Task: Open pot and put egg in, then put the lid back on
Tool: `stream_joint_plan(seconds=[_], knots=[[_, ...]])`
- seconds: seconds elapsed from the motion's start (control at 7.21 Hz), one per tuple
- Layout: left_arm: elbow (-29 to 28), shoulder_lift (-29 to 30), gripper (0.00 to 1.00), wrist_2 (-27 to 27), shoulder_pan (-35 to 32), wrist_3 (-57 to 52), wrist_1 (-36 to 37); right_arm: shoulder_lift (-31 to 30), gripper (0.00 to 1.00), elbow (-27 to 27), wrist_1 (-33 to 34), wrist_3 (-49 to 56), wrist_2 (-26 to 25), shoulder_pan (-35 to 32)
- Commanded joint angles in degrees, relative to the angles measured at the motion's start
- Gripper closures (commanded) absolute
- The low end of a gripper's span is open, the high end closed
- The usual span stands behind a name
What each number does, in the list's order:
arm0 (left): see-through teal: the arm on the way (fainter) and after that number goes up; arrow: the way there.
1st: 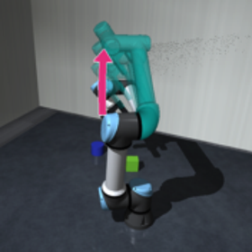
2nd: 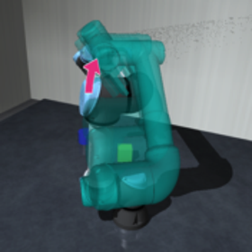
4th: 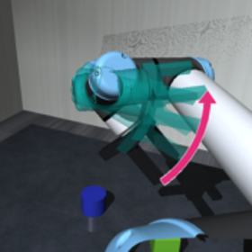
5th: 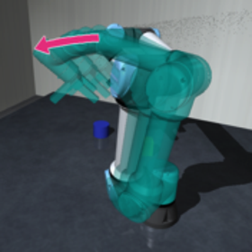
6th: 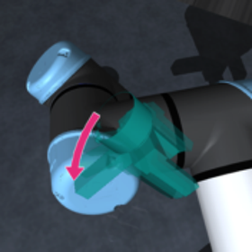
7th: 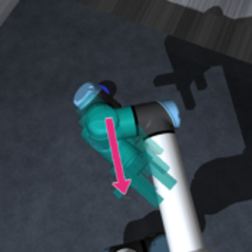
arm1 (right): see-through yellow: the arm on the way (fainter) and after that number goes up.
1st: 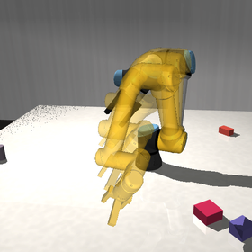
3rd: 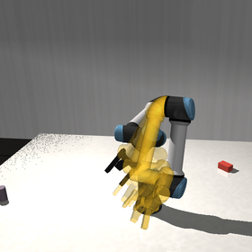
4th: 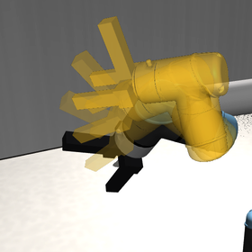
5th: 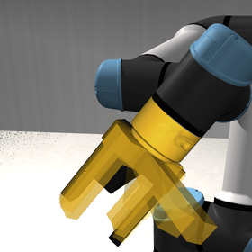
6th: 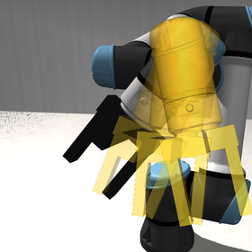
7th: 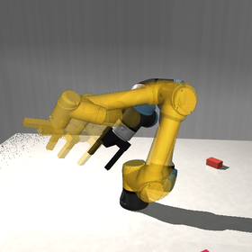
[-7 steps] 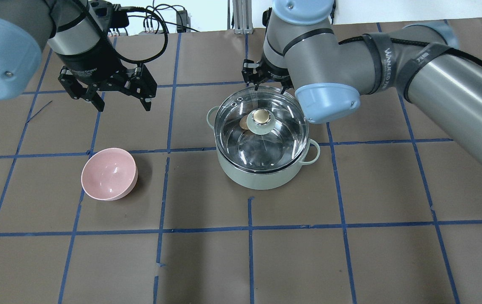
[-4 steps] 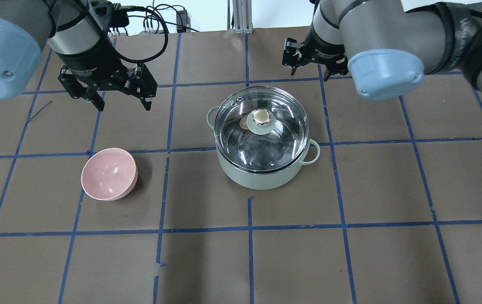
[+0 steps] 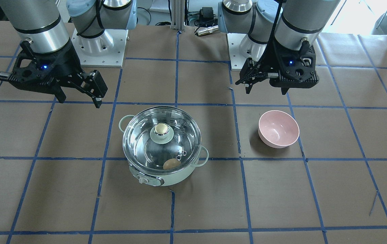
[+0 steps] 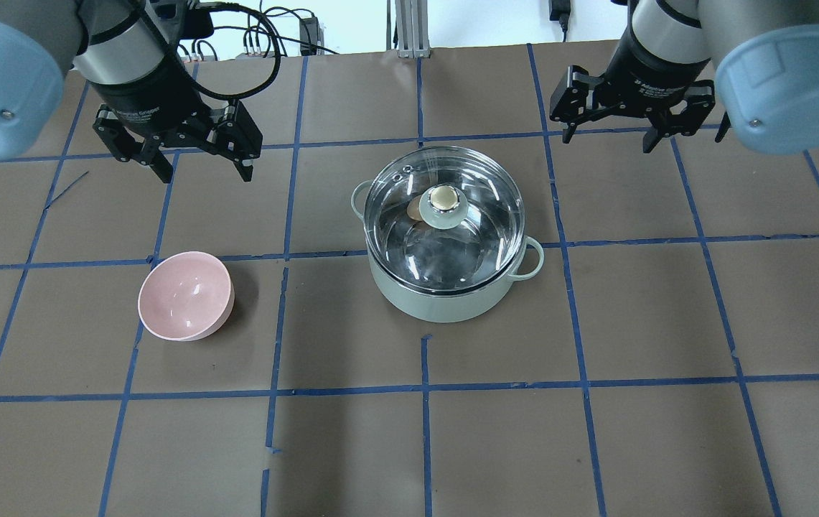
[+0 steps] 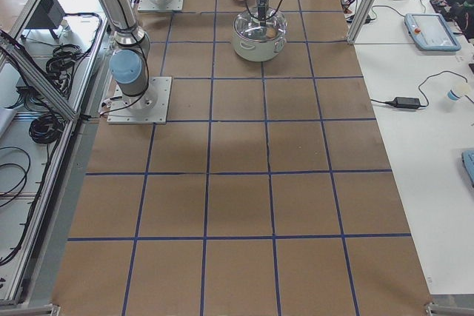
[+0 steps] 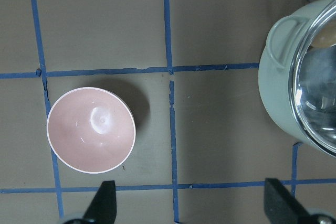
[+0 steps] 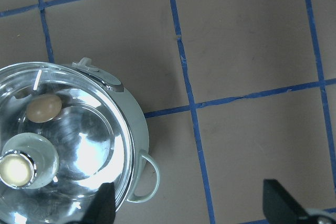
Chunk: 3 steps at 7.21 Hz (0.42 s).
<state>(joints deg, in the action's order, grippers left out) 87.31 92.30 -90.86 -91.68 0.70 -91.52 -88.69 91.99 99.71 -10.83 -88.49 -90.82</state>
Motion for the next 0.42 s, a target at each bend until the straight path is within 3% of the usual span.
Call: stream_joint_plan(seconds=[0.0,0.28], knots=[[-0.21,0.16,0.00,-0.02,0.27,0.00,-0.32,-0.60,0.00,0.12,-1.09,0.46,0.42,0.38],[0.05,0.07,0.00,-0.11,0.27,0.00,-0.06,-0.60,0.00,0.47,-1.01,0.46,0.60,0.38]])
